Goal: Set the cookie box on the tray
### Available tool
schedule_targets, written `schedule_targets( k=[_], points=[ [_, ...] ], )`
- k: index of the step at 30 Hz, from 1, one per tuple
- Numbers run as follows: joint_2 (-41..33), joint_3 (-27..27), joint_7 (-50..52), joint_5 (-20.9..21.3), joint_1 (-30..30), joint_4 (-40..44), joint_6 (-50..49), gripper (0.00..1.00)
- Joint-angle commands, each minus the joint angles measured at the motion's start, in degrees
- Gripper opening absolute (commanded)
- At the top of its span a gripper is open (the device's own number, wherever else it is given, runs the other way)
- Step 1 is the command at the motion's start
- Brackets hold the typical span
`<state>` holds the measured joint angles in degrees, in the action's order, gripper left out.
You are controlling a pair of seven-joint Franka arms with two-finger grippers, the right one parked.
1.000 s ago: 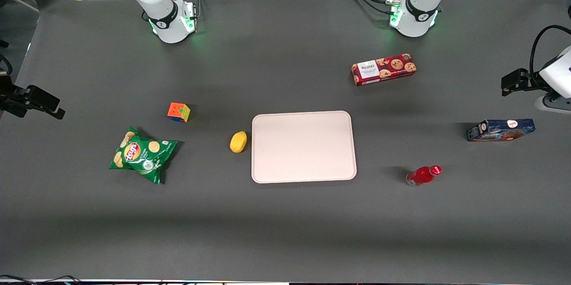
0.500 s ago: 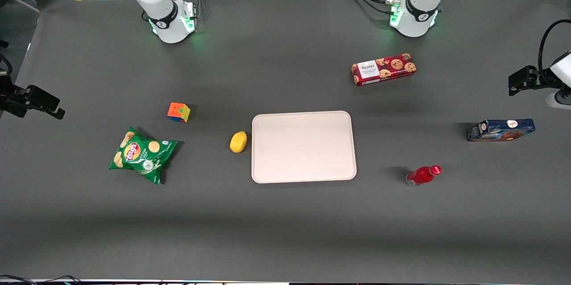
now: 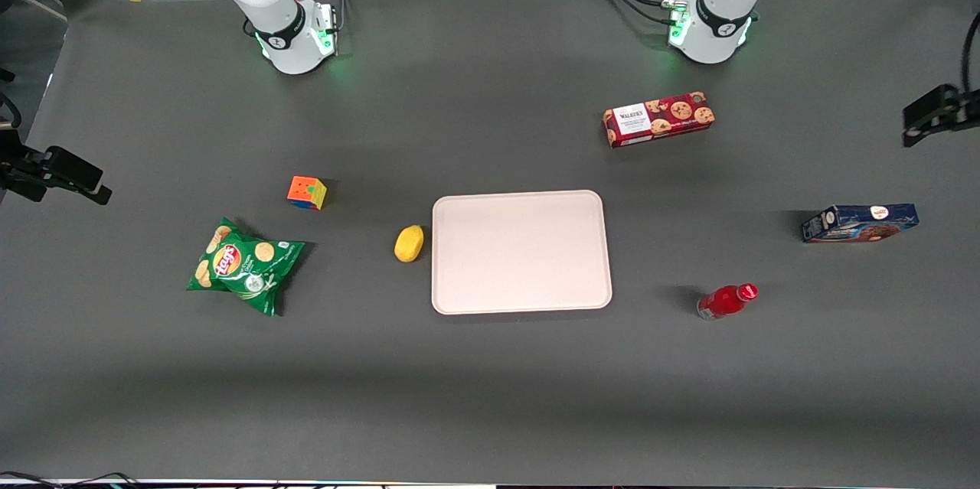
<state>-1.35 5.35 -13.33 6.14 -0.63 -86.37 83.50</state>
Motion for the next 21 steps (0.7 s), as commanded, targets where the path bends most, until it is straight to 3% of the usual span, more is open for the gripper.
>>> schedule_targets(
  k=[1, 9, 14, 21],
  points=[
    [-0.1, 7.5, 7.6, 0.5, 1.2, 2.2, -5.4, 1.00],
    [0.1, 10.0, 30.4, 0.6, 0.9, -3.0, -4.2, 1.00],
    [0.1, 10.2, 44.9, 0.6, 0.7, -11.0, 3.2, 1.00],
    [-0.1, 11.5, 50.7, 0.8, -0.5, -23.7, 17.2, 1.00]
  ],
)
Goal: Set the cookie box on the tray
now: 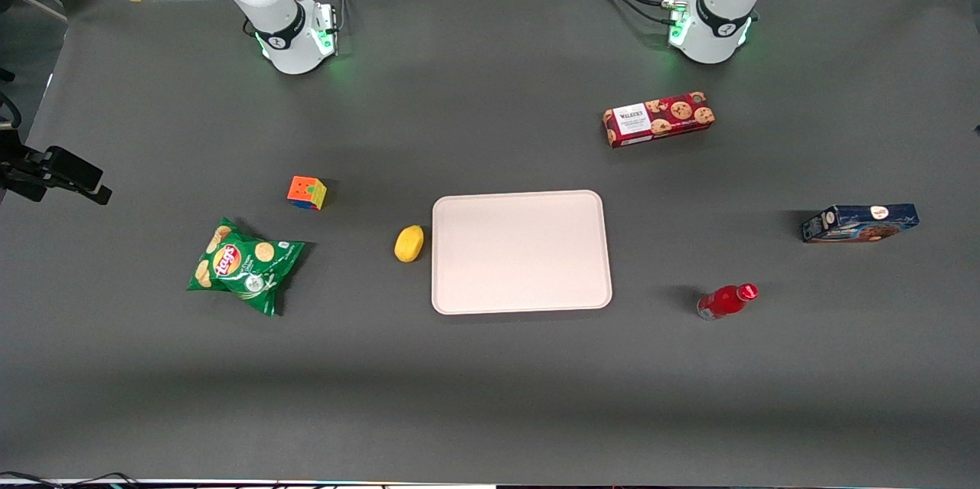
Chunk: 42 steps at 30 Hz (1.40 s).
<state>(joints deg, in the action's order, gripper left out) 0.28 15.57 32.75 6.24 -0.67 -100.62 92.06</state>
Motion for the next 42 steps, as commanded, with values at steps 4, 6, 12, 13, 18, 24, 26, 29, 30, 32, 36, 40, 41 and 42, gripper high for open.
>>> schedule_targets(
  k=[4, 6, 12, 13, 18, 24, 26, 29, 30, 32, 36, 40, 41, 42],
  points=[
    [-2.1, 3.3, 5.4, 0.7, -0.6, -16.9, 17.3, 1.00],
    [-2.6, 4.6, 5.5, 0.7, -1.0, -20.5, 22.2, 1.00],
    [-2.7, 5.5, 5.6, -0.2, -1.4, -29.4, 34.1, 1.00],
    [-2.6, 5.5, 5.6, -0.6, -1.4, -30.3, 35.8, 1.00],
    [-0.1, 5.4, 5.6, -4.8, -1.3, -33.0, 43.5, 1.00],
    [3.1, 4.6, 5.4, -7.6, -1.2, -33.1, 48.1, 1.00],
    [4.1, 4.3, 5.2, -7.7, -1.2, -33.1, 49.8, 1.00],
    [5.9, 4.1, 5.2, -7.8, -1.2, -33.1, 52.7, 1.00],
    [6.4, 3.8, 5.1, -8.2, -1.2, -33.0, 53.1, 1.00],
    [7.4, 3.2, 4.7, -9.3, -1.2, -32.9, 54.3, 1.00],
    [9.0, 2.9, 4.4, -10.1, -1.2, -33.0, 56.6, 1.00],
    [9.4, 2.9, 2.7, -10.3, -1.4, -33.1, 56.7, 1.00],
    [9.6, 2.9, 2.3, -10.5, -1.4, -33.1, 56.7, 1.00],
    [9.8, 2.9, 2.3, -10.6, -1.4, -33.1, 56.8, 1.00]
  ],
)
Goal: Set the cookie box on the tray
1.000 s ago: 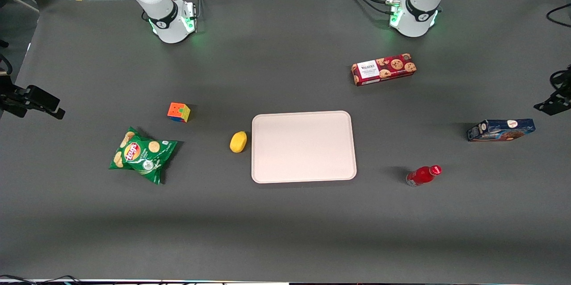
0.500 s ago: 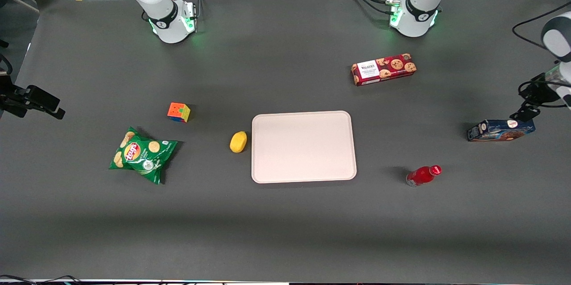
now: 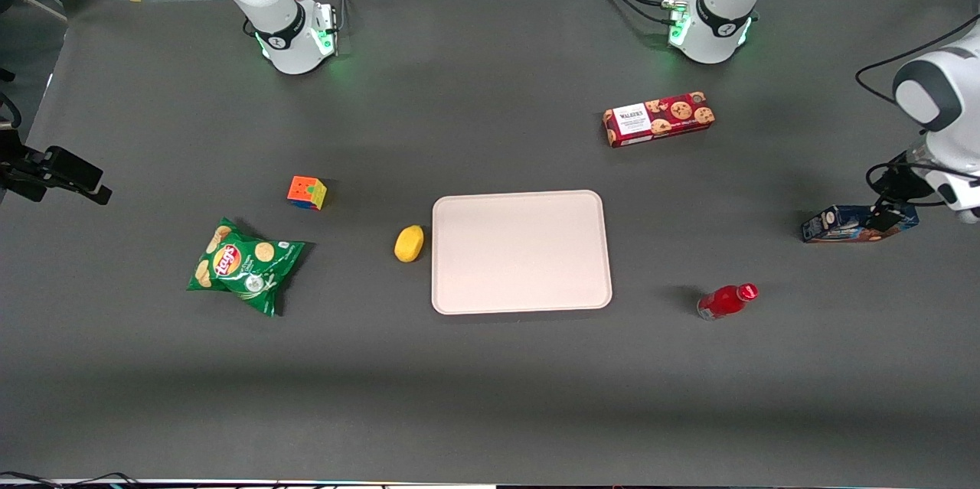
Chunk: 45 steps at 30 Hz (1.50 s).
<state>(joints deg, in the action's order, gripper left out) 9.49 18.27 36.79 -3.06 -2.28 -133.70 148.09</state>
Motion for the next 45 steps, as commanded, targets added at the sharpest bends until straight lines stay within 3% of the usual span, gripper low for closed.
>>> schedule_targets(
  k=[1, 3, 4, 7, 8, 9, 21, 28, 34, 38, 45],
  points=[
    [0.9, 0.2, -1.8, -1.8, 0.3, 0.0, 1.2, 1.00],
    [1.7, 0.1, -1.7, -2.8, 0.3, 0.0, 3.1, 0.95],
    [2.3, 0.1, -1.7, -3.3, 0.3, 0.0, 3.7, 0.80],
    [3.5, -0.3, -1.7, -3.4, 0.3, 0.2, 4.8, 0.19],
    [3.6, -0.3, -1.7, -3.4, 0.3, 0.2, 4.8, 0.06],
    [3.7, -0.3, -1.6, -3.6, 0.3, 0.4, 4.8, 0.00],
    [0.9, -1.0, -2.0, -5.6, 0.3, 2.6, 0.0, 0.00],
    [-3.3, -1.7, -6.1, -4.8, 0.5, 12.7, -18.9, 0.00],
    [-5.4, -3.9, -11.0, -2.9, 0.9, 25.9, -38.7, 0.00],
    [-5.3, -8.1, -11.3, -0.7, 1.0, 36.5, -51.5, 0.00],
    [-4.7, -17.0, -10.2, -0.5, 1.4, 52.4, -67.4, 0.00]
  ],
)
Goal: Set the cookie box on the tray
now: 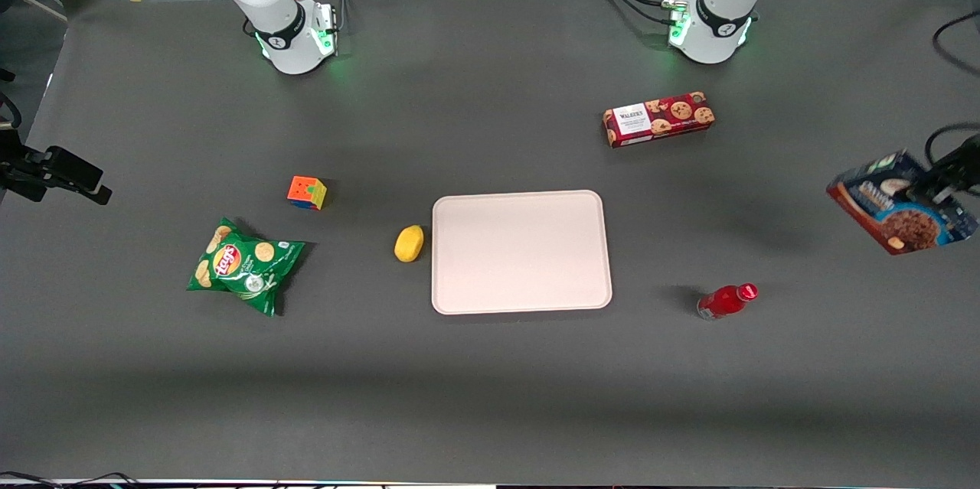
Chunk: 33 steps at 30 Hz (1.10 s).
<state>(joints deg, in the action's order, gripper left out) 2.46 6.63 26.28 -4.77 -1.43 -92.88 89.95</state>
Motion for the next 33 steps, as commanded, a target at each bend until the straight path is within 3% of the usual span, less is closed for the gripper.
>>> schedule_targets(
  k=[1, 8, 12, 22, 27, 33],
  points=[
    [2.4, -6.9, 0.3, 1.2, 0.6, 13.1, -10.6, 0.00],
    [2.4, -17.8, -0.5, 0.3, 1.0, 17.0, -14.5, 0.00],
    [3.9, -23.4, -0.6, -3.5, 1.0, 15.1, -12.1, 0.00],
    [5.5, -33.2, 0.4, -3.3, 1.7, -5.0, 14.3, 0.00],
    [6.8, -35.5, 0.4, 0.5, 1.7, -14.1, 25.9, 0.00],
    [10.5, -35.7, 1.4, 3.9, 1.9, -18.3, 33.2, 0.00]
  ],
)
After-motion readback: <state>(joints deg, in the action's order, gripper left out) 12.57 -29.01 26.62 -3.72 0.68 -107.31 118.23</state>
